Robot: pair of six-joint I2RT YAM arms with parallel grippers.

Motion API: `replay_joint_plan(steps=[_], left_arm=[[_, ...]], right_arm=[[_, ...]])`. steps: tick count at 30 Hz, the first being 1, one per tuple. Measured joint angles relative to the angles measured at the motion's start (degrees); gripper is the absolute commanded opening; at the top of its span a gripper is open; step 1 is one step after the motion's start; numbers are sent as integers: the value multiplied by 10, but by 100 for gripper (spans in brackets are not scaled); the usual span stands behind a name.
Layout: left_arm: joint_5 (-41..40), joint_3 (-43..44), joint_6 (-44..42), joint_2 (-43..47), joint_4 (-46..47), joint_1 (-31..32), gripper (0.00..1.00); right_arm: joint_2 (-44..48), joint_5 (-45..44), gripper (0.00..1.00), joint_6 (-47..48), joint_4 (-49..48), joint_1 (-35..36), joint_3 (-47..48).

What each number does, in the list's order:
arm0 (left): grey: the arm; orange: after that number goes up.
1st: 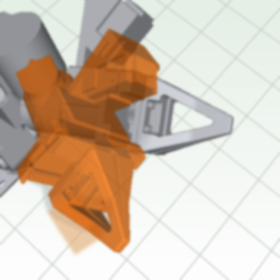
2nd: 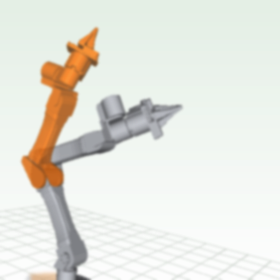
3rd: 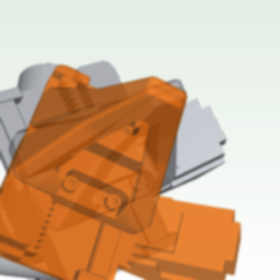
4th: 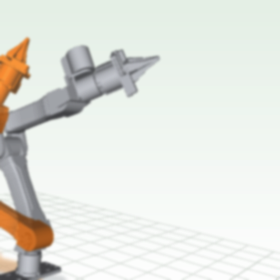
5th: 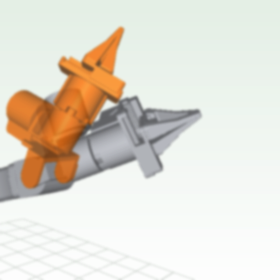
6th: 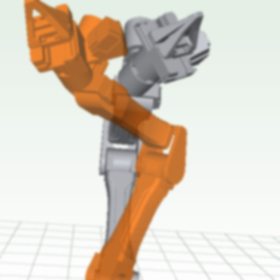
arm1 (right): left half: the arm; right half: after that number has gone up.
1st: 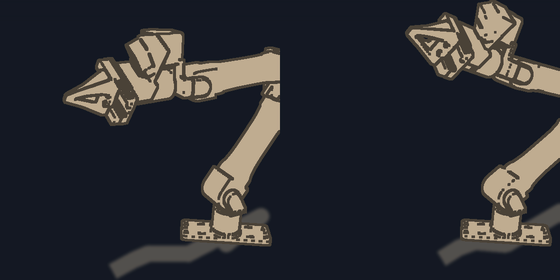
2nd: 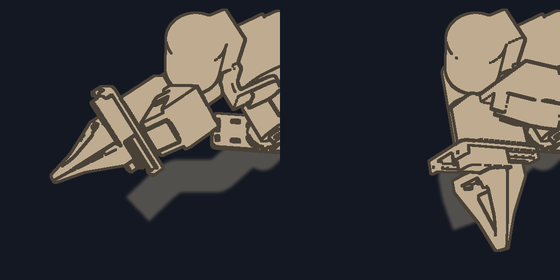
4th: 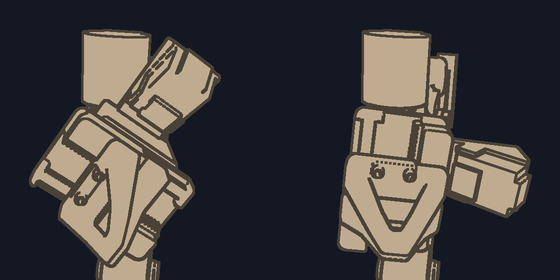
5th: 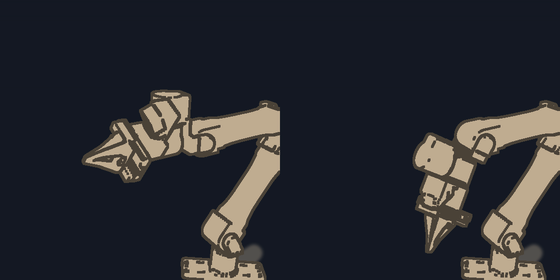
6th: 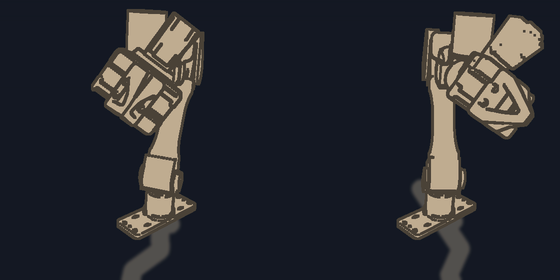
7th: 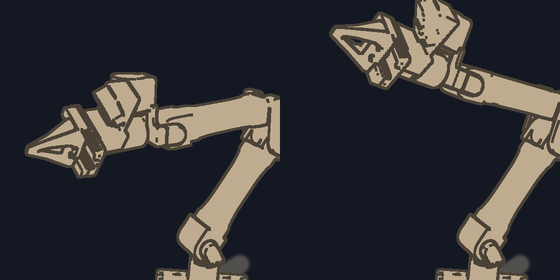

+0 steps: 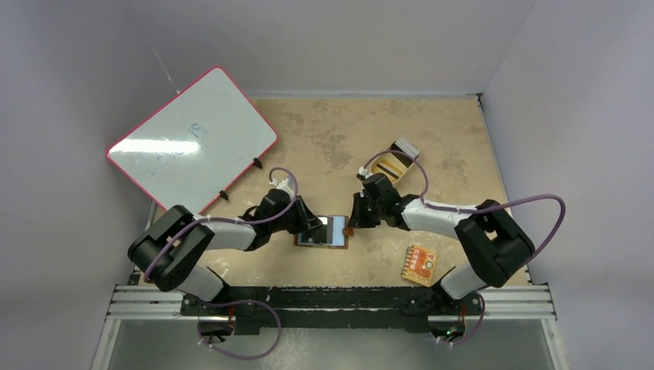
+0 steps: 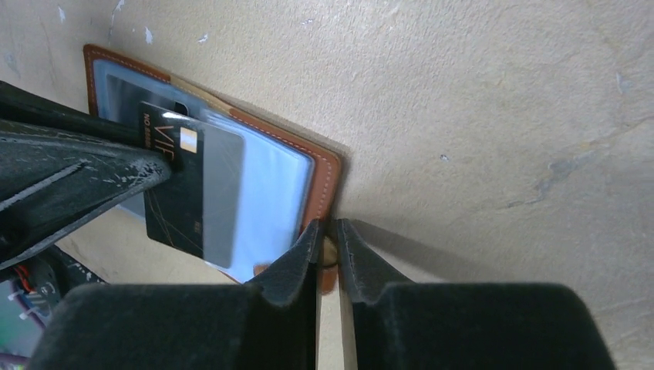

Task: Put the credit cards into the card holder
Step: Insert the credit card into the card holder.

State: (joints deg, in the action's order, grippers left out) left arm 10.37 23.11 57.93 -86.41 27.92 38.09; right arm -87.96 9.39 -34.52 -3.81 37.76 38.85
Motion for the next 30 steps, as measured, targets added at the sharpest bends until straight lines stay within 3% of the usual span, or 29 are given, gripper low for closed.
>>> replay_joint_plan(steps=[6,30], left_arm=[[-30,22,-2,34,-73,0,36],[-63,92,-35,34,-208,15,39]], right_arm=[[39,-11,20,-7,26,2,0],[44,17,15,-26,-11,2,-29]])
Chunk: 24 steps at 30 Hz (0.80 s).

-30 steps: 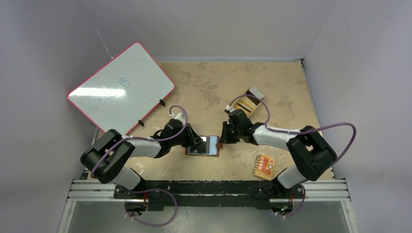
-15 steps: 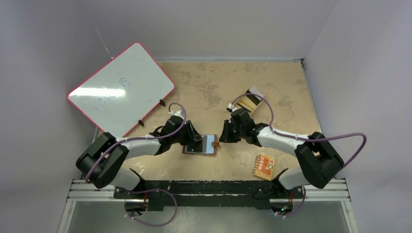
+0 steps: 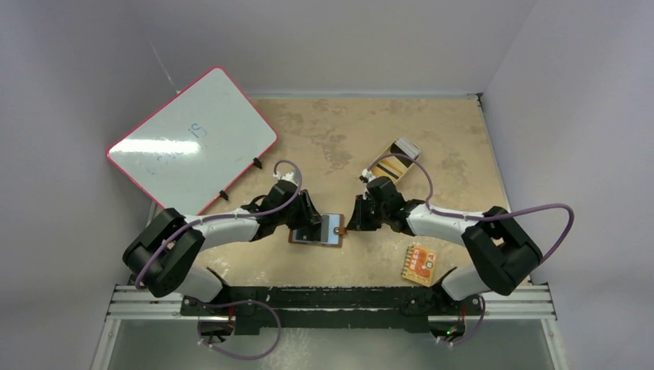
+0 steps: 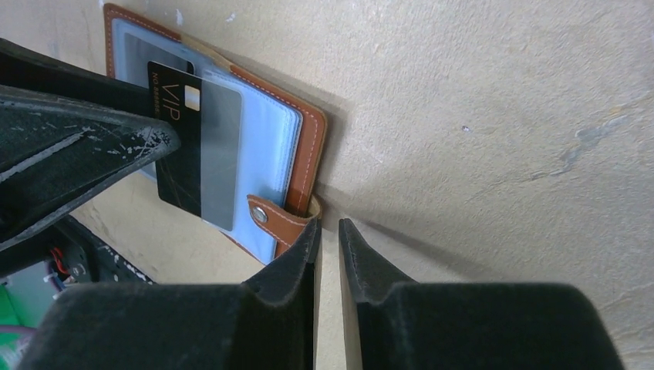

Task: Put the credit cards into the card holder
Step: Insert the credit card into the card holder.

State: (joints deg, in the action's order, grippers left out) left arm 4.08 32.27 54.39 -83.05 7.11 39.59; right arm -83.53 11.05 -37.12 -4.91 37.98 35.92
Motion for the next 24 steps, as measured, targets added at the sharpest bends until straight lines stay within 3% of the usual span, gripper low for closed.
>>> replay_joint_plan(steps=[24], left_arm=[[3,35,0,-52,26,37,40]], right_arm=[[-24,15,12,-25,-61,3,-26]])
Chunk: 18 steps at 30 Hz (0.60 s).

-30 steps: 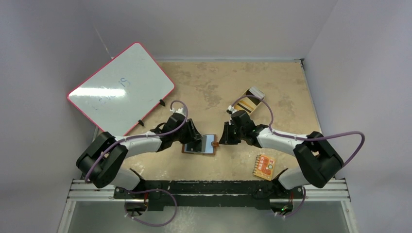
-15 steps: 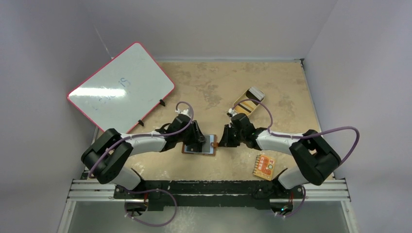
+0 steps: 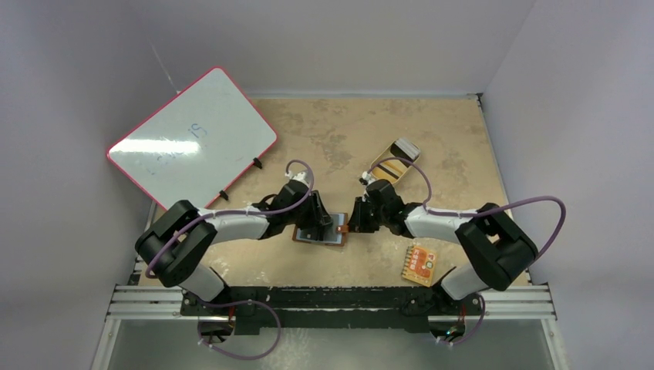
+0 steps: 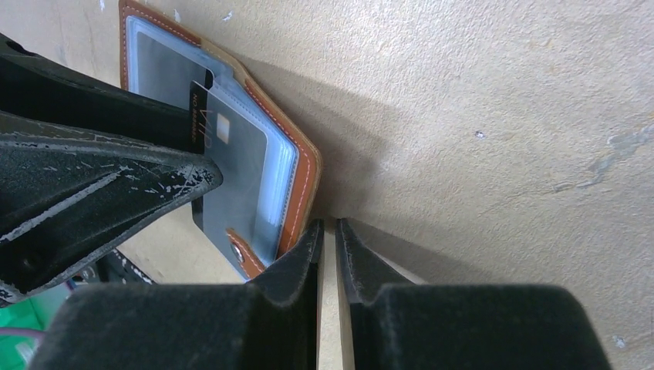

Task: Put the credit cards into the card holder
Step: Insert the credit card into the card holder.

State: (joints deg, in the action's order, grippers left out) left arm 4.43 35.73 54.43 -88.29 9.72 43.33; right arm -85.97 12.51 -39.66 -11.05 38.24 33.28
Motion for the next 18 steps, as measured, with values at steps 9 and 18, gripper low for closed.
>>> replay_joint_plan(steps=[9,18], left_arm=[[12,0,7,0,22,2,44],[7,0,10,6,15,2,41]], right_arm=[[3,-14,34,6,30,0,15],[80,-82,37,8,127,0,23]])
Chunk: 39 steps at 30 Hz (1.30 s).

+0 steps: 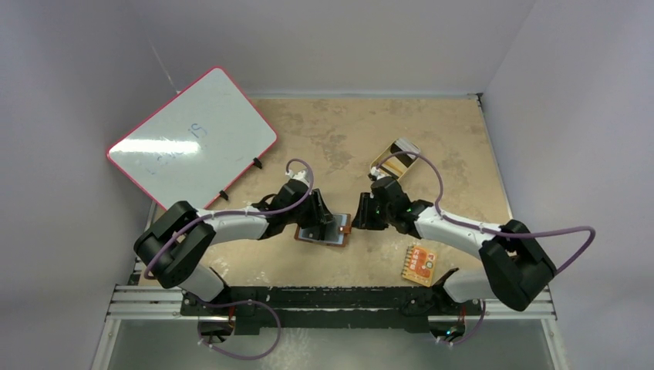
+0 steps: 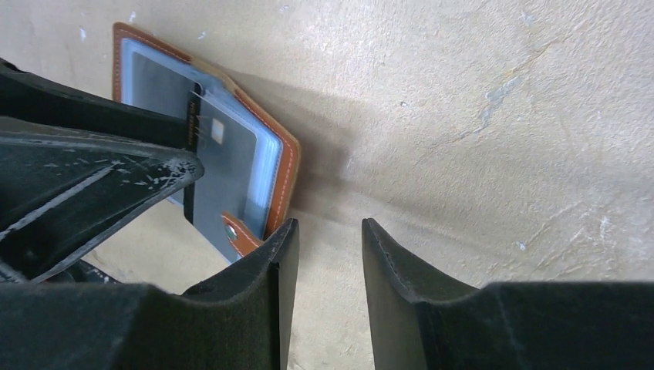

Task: Put the credit cards into the card holder
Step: Insert the credit card into the card holder.

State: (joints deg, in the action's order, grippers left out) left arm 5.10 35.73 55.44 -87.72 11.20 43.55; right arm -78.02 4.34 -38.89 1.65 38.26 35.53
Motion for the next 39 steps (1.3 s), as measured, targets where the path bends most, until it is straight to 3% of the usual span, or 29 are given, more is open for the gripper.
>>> replay_joint_plan(steps=[3,14,19,24,33,39], left_arm=[[0,0,0,0,-1,0,35],[7,2,0,-20,0,0,39],[7,4,0,-22,2,1,40],[10,4,2,-23,6,1,36],[21,4,16,-33,21,1,35],[21,3,25,-30,24,1,37]], right_arm=[[17,-3,37,0,-1,0,0],[-1,10,37,-27,-66,0,-5],[-28,15,21,-33,-97,0,-17],[-61,25,17,-36,-125,0,-22],[-71,27,16,-28,-145,-1,-23],[-79,28,22,-9,-147,-1,-20]])
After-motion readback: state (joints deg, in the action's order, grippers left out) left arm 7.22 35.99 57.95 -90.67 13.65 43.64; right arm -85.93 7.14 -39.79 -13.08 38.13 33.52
